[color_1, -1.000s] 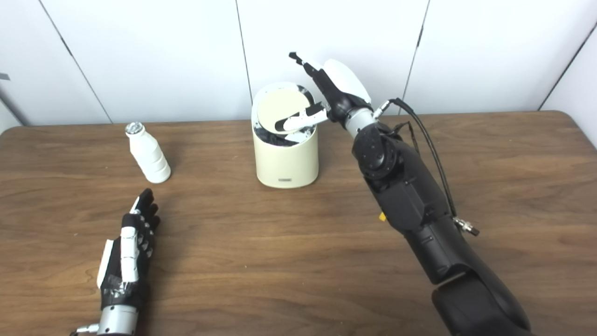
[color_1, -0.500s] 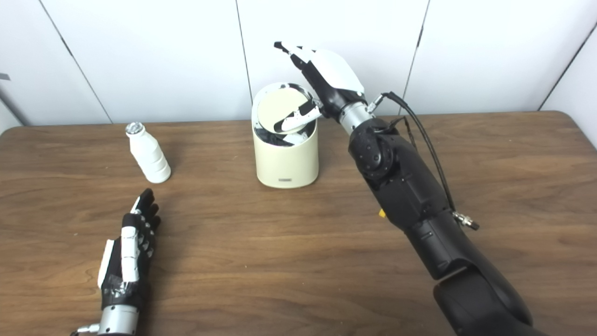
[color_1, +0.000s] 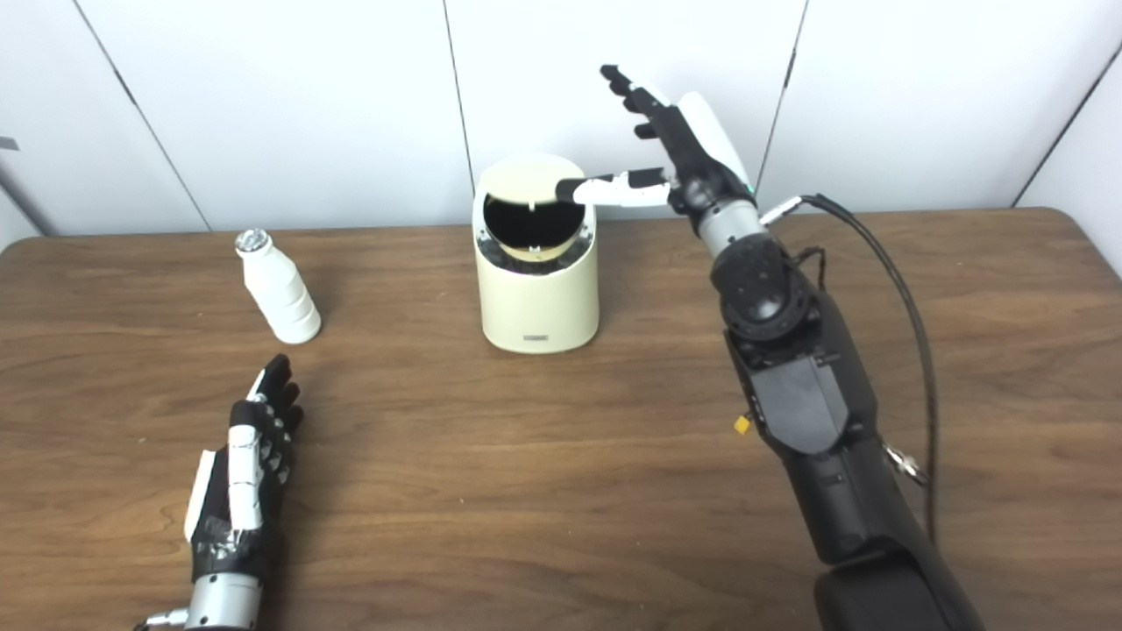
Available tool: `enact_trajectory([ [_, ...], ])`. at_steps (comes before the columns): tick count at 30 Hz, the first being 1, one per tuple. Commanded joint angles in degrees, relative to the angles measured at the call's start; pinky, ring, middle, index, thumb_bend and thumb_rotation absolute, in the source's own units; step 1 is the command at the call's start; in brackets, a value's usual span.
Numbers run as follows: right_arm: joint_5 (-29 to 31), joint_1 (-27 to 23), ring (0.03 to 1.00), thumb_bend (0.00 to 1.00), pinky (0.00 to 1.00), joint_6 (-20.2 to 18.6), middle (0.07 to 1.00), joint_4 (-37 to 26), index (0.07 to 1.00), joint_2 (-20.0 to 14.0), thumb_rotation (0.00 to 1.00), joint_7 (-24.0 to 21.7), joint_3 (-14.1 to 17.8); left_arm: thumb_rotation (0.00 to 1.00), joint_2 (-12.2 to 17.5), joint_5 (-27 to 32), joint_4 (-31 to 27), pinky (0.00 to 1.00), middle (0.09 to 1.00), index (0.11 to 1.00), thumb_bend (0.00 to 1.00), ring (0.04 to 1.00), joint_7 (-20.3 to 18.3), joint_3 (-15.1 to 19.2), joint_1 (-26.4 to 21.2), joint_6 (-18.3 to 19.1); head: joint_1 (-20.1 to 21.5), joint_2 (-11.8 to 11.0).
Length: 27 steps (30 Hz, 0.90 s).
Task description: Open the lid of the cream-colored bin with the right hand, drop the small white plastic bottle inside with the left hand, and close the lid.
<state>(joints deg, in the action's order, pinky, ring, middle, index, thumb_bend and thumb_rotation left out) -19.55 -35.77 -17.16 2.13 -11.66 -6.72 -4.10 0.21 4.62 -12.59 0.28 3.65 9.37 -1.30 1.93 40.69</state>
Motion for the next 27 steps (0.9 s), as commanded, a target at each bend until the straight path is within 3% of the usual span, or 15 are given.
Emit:
enact_trajectory([
  [1,3.79,0.85,0.918,0.81,0.86,-2.39,0.92,-4.58,0.913,0.26,0.45,-0.91,2.53,1.0,0.33,0.06,-0.6,1.0,1.0,0.977,0.56,1.0,-0.59,-0.43,-0.1,-0.34,0.08,0.05],
  [3,6.15,3.83,0.914,0.78,0.86,-4.11,0.923,-7.65,0.906,0.74,0.44,-1.05,4.08,1.0,0.64,0.17,-0.46,1.0,1.0,0.978,0.56,1.0,-0.77,-0.36,-0.19,-0.34,0.13,0.06],
  [5,7.33,6.58,0.905,0.73,0.85,-4.99,0.913,-10.14,0.904,0.99,0.5,-0.74,4.83,1.0,0.91,0.49,-0.19,1.0,1.0,0.983,0.57,1.0,-0.93,-0.2,-0.27,-0.41,0.13,0.02],
  [12,11.54,18.8,0.913,0.66,0.88,-5.08,0.93,-18.19,0.907,0.96,0.54,-0.47,6.65,1.0,2.06,1.47,1.04,1.0,1.0,0.981,0.57,1.0,-1.51,0.7,-0.74,-1.45,0.93,0.02],
  [15,12.37,23.14,0.93,0.61,0.9,-5.03,0.939,-20.88,0.92,0.87,0.66,-0.3,6.84,0.99,2.62,2.05,1.52,1.0,1.0,0.978,0.58,1.0,-1.85,1.07,-0.92,-1.98,1.23,0.09],
  [20,15.62,29.02,0.964,0.58,0.96,-2.5,0.972,-22.84,0.953,1.41,0.89,-0.43,7.75,1.0,3.12,2.75,1.71,1.0,1.0,0.979,0.6,1.0,-2.07,1.57,-1.14,-2.33,1.29,0.18],
  [23,17.28,32.15,0.978,0.61,0.99,-2.08,0.975,-23.68,0.953,2.83,0.94,0.64,8.54,0.99,2.94,3.05,1.61,1.0,0.995,0.978,0.6,1.0,-1.95,2.04,-1.19,-2.06,1.52,0.28],
  [27,20.21,35.75,0.977,0.59,1.0,1.82,0.971,-23.21,0.95,5.93,0.94,1.95,9.95,0.99,2.88,3.08,1.03,1.0,0.999,0.978,0.6,1.0,-1.83,2.38,-1.18,-0.83,1.62,0.24],
])
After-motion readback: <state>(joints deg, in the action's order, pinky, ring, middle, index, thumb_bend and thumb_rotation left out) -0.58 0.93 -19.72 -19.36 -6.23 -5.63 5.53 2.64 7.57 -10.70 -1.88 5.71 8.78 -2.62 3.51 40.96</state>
